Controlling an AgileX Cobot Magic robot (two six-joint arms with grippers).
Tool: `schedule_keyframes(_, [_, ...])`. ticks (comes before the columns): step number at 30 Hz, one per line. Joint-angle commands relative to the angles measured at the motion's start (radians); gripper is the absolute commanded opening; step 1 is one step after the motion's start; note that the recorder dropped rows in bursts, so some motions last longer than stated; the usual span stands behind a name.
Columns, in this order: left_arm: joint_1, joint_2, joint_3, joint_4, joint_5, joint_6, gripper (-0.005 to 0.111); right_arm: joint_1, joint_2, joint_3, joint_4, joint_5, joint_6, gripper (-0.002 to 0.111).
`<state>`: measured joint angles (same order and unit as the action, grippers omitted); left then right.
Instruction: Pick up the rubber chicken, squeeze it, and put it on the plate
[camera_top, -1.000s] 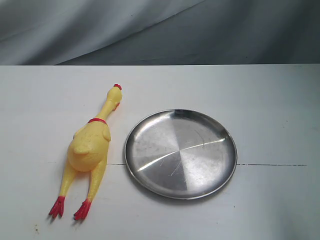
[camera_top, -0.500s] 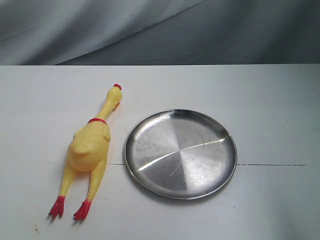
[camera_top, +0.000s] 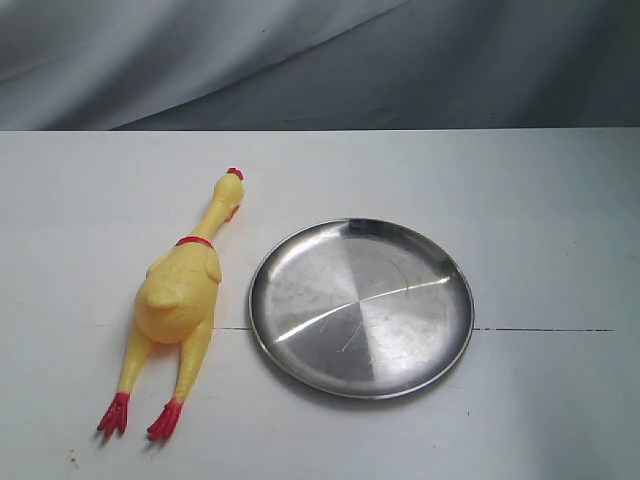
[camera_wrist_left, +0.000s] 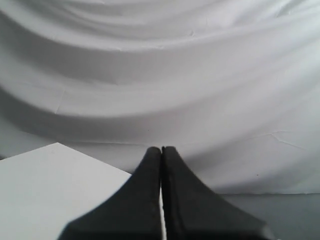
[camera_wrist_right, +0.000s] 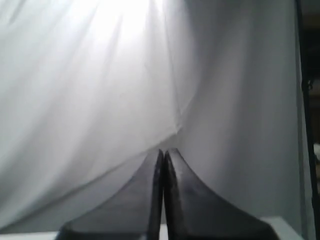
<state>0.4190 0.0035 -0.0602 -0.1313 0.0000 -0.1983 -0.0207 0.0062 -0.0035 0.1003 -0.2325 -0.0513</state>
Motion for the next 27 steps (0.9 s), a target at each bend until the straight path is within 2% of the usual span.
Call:
schedule_keyframes(1, [0.001,-0.004,-0.074,0.015,0.101,-0.005,0.0,0.003,-0.006,0.003,-0.01,-0.192,-0.001,0.0])
schedule_keyframes(7, [0.001,0.11,-0.209,0.008,0.252,-0.009,0.0,0.003,-0.006,0.003,-0.01,-0.481,0.001,0.0])
schedule_keyframes(14, [0.001,0.348,-0.434,-0.015,0.425,0.003,0.0,0.003,-0.006,0.003,-0.01,-0.461,0.086,0.0])
schedule_keyframes(17, [0.001,0.455,-0.517,-0.036,0.532,0.088,0.0,0.003,-0.006,0.003,-0.01,-0.452,0.086,0.0])
schedule_keyframes(20, [0.001,0.553,-0.562,-0.138,0.606,0.198,0.0,0.003,-0.006,0.003,-0.01,-0.432,0.109,0.0])
schedule_keyframes(27, [0.001,0.737,-0.562,-0.444,0.685,0.521,0.0,0.003,-0.006,0.003,-0.01,-0.375,0.171,0.0])
